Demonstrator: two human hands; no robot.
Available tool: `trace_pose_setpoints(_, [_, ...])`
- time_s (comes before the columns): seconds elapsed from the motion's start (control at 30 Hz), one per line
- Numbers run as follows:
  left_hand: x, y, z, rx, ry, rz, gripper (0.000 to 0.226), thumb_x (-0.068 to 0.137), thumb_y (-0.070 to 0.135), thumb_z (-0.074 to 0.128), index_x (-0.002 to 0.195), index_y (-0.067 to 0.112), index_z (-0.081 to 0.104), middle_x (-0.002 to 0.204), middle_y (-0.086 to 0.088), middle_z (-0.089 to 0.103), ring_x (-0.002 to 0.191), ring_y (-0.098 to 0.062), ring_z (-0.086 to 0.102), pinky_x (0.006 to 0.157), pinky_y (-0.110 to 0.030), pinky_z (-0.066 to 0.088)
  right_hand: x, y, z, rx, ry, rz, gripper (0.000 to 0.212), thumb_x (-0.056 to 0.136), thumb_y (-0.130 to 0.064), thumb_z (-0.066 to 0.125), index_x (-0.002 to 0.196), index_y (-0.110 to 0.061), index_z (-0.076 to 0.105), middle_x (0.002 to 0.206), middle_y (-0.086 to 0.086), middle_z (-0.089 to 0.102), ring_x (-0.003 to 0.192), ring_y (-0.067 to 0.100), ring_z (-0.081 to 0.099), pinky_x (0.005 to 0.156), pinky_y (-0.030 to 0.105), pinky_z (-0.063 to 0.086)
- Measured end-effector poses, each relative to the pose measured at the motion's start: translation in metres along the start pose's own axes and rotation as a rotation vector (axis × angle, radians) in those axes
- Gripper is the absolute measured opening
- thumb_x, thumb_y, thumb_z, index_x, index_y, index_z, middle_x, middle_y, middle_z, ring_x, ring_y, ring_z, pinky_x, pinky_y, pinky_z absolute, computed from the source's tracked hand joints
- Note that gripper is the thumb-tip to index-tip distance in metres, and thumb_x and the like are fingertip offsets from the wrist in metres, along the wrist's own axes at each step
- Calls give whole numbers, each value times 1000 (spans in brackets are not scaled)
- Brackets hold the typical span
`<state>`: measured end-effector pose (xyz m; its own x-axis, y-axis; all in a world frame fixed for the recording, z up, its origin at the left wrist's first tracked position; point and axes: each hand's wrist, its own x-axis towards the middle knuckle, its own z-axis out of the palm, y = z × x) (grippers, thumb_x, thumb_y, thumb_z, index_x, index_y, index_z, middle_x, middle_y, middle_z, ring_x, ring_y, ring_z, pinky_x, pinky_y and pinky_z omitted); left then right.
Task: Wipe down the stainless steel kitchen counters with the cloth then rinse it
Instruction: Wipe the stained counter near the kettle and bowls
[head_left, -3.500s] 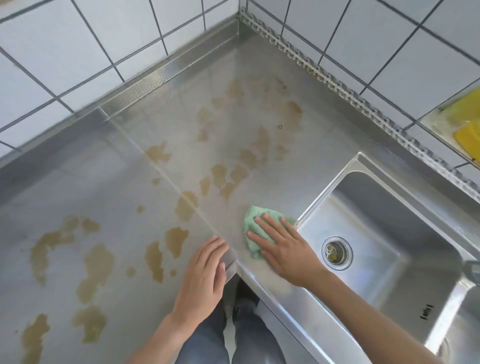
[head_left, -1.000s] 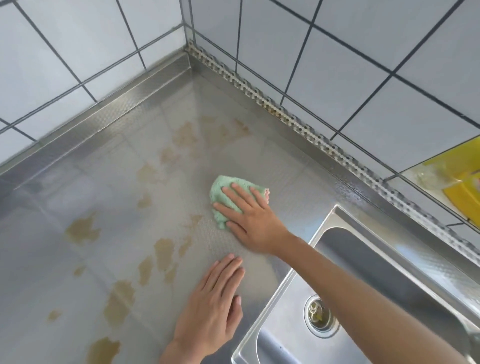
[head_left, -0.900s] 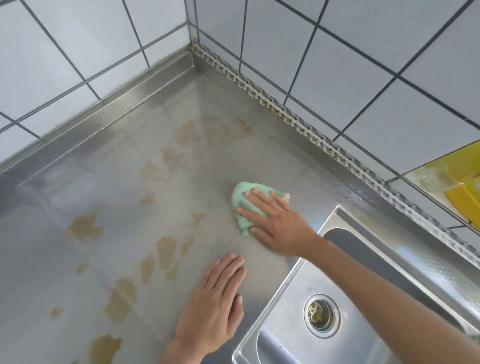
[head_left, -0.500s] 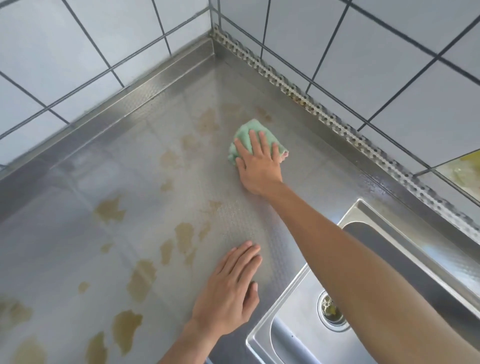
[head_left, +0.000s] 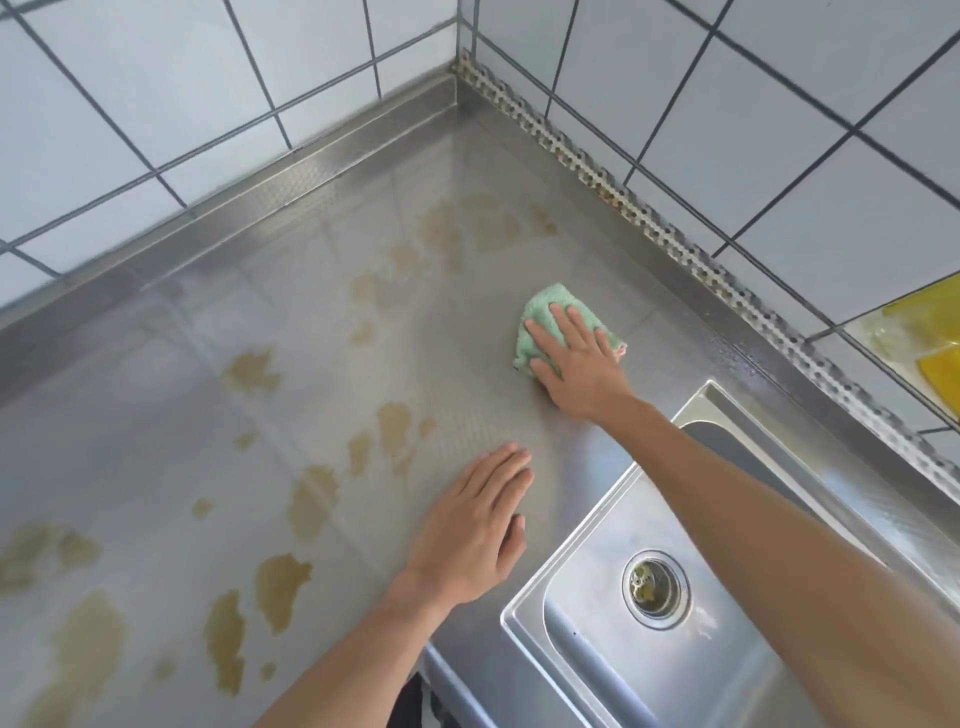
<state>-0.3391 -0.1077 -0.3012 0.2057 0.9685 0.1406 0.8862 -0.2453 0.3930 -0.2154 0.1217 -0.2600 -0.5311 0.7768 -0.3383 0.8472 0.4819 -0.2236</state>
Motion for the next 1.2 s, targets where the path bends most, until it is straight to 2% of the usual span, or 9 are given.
trace_pose_setpoints(0.1, [-12,4,-5,11,-19,30,41,107,22,44,142,6,59,157,-8,52,156,-24,36,131,-38,23,10,-55,15,30,45,90,56,108,-43,31,161,-38,15,172,2,-3,158,25,-10,126,53,-6])
trace_pose_setpoints(0.23, [-62,5,-8,-36,-61,27,40,110,24,43,143,8,58,159,-6,49,158,-22,32,127,-40,32,-25,-110,46,6,80,-155,53,107,-40,38,159,-35,27,172,1,8,158,25,-3,126,53,-3])
trace_pose_setpoints(0.4, [-116,-10,-16,37,-109,29,49,112,34,36,155,13,47,169,-4,36,163,-20,21,129,-43,27,-105,-90,70,-14,51,-415,49,106,-42,39,154,-32,42,168,-1,23,158,22,11,128,49,8])
trace_pose_setpoints(0.57, [-110,-5,-12,22,-113,44,50,109,33,42,155,14,47,171,-3,34,164,-20,18,131,-43,24,-102,-33,48,-59,51,-227,52,107,-46,36,157,-33,34,169,0,20,158,22,8,125,54,15])
trace_pose_setpoints(0.73, [-112,-8,-11,9,-116,33,51,110,33,40,156,14,45,172,-2,31,164,-19,15,132,-41,21,-29,-106,44,37,140,124,55,108,-43,36,160,-35,23,172,3,5,158,26,-3,126,54,0])
trace_pose_setpoints(0.9, [-112,-7,-12,-31,-97,22,52,110,33,39,159,15,38,167,-2,38,160,-17,26,133,-38,19,-39,-180,71,-20,102,-224,54,106,-41,39,159,-34,30,171,2,11,158,26,-1,126,54,0])
trace_pose_setpoints(1.03, [-111,-6,-13,-49,-105,11,54,109,33,40,161,19,33,159,0,45,151,-19,39,130,-38,27,-89,-144,79,-90,12,-534,50,108,-39,37,158,-36,31,171,-1,14,158,22,3,128,48,0])
trace_pose_setpoints(1.1, [-111,-6,-12,-31,-110,18,52,109,34,40,158,17,41,164,-2,42,157,-19,32,131,-39,23,-96,-111,70,-109,17,-515,50,109,-38,38,158,-35,32,170,-2,16,158,21,6,128,48,5])
trace_pose_setpoints(1.2, [-110,-7,-11,-28,-92,39,49,108,33,43,153,14,49,169,-3,36,163,-19,19,132,-41,22,-83,-85,52,-72,52,-283,50,108,-37,41,157,-35,34,170,-1,17,158,22,7,127,51,11])
